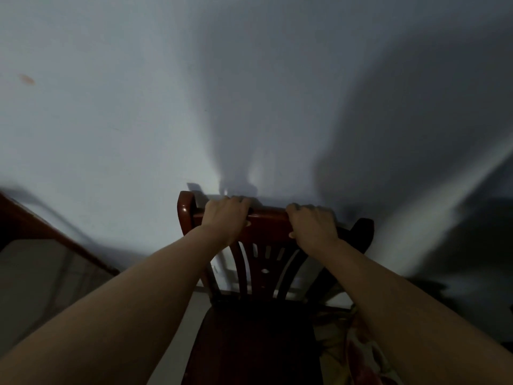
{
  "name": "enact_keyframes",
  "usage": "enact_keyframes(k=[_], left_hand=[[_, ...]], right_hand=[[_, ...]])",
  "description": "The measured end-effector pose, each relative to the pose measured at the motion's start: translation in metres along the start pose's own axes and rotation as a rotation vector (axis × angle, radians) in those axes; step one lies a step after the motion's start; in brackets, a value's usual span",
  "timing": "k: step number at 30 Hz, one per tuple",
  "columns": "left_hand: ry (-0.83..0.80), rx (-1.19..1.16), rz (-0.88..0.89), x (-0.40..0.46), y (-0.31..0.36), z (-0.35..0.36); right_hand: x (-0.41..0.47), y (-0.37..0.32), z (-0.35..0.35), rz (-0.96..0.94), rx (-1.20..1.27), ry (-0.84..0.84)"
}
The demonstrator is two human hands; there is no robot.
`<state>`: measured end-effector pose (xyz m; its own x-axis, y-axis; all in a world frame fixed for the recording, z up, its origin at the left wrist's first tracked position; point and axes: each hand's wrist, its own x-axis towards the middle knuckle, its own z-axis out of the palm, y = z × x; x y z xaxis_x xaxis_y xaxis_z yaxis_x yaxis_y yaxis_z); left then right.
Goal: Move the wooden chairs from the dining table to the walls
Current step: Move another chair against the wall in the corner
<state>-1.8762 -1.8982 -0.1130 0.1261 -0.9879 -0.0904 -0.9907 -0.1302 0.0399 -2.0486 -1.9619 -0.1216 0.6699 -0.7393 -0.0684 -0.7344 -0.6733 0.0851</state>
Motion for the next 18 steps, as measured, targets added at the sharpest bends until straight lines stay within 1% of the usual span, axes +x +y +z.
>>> enact_keyframes(k=[5, 9, 14, 18], left_hand=[[-0.025, -0.003, -0.035, -0.006, 0.001, 0.000], [-0.053, -0.055, -0.007, -0.017, 0.000, -0.002], [-0.061, -0.020, -0.003, -0.038, -0.010, -0.008], [-0.099, -0.008, -0.033, -0.068, -0.031, -0.014]], right_hand=[[-0.005, -0.005, -0.002, 0.012, 0.011, -0.036], [-0.012, -0.011, -0.003, 0.042, 0.052, -0.082], [-0.024, -0.026, -0.010, 0.059, 0.153, -0.076], [-0.033, -0.051, -0.022, 0.022, 0.178, -0.072]])
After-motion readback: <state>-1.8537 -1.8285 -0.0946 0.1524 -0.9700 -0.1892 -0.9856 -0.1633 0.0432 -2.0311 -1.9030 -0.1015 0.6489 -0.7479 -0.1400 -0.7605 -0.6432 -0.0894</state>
